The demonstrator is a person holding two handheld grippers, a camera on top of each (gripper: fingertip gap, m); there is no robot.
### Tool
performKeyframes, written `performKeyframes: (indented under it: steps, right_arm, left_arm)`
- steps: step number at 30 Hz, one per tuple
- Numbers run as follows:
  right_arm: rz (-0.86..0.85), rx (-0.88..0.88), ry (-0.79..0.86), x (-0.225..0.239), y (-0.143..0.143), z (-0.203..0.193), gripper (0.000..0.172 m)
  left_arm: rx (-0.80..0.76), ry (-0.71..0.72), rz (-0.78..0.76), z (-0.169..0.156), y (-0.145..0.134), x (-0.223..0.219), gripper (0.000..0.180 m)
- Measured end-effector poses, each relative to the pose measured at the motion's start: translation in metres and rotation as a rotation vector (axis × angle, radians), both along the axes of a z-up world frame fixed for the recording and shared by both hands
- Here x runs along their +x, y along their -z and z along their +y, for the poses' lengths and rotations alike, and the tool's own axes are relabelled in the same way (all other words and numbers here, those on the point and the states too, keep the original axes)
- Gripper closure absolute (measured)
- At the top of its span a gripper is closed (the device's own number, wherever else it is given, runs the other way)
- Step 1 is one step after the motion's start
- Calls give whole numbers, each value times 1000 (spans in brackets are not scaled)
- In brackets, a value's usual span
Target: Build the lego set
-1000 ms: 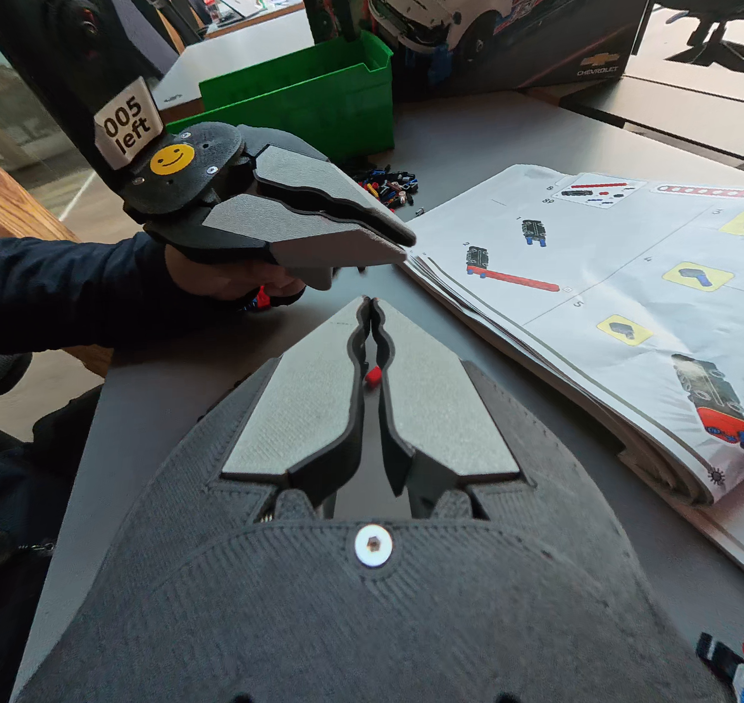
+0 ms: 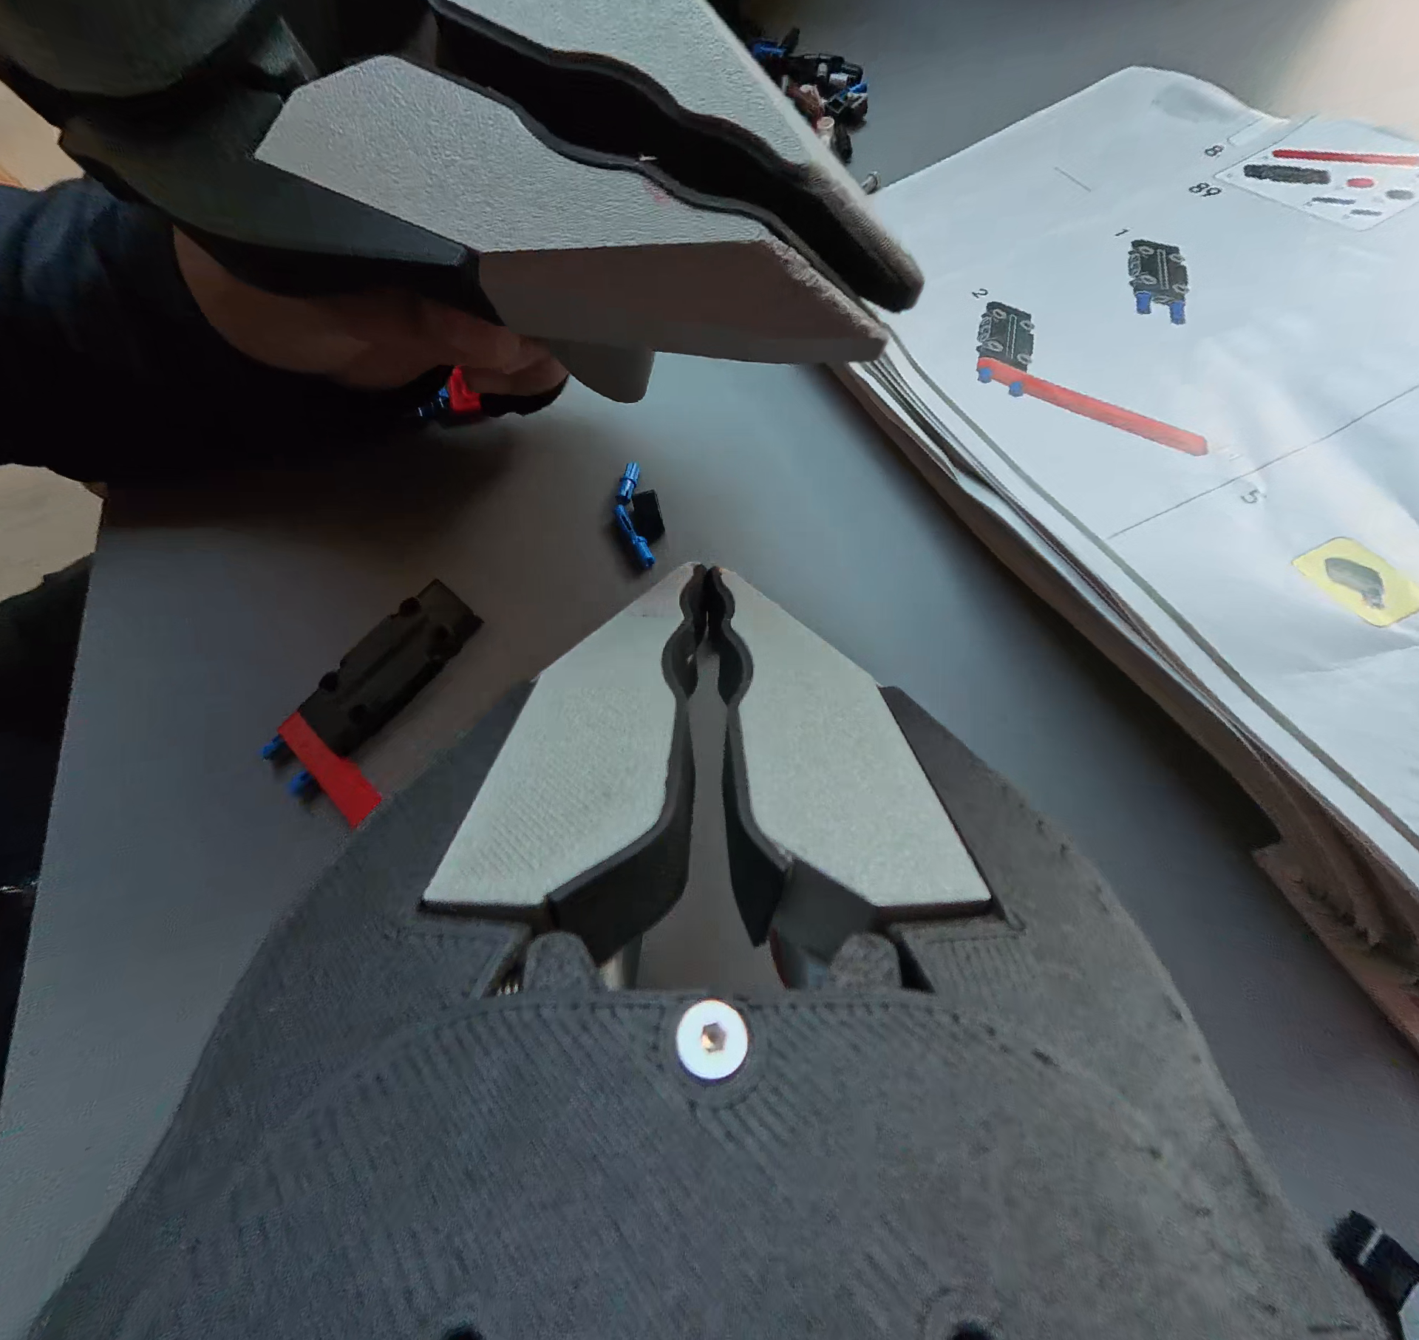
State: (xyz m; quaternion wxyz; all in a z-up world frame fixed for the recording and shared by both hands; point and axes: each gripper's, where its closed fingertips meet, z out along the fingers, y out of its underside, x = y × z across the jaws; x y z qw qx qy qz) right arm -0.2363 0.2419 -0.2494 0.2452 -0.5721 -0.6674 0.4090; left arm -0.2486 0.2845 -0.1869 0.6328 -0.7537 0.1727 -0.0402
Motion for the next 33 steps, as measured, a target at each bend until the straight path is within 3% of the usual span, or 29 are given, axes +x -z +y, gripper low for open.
performKeyframes:
  steps: [5,12,33]
  right_arm:
    - [-6,70,5,-1,3,1,172]
    - [56,26,35,-3,-10,3,172]
    - [89,8,58,-4,-13,7,172]
  left_arm:
    - [-10,0,0,1,2,0,177]
    - [-16,2,1,1,4,1,177]
    - [-20,2,3,1,5,1,177]
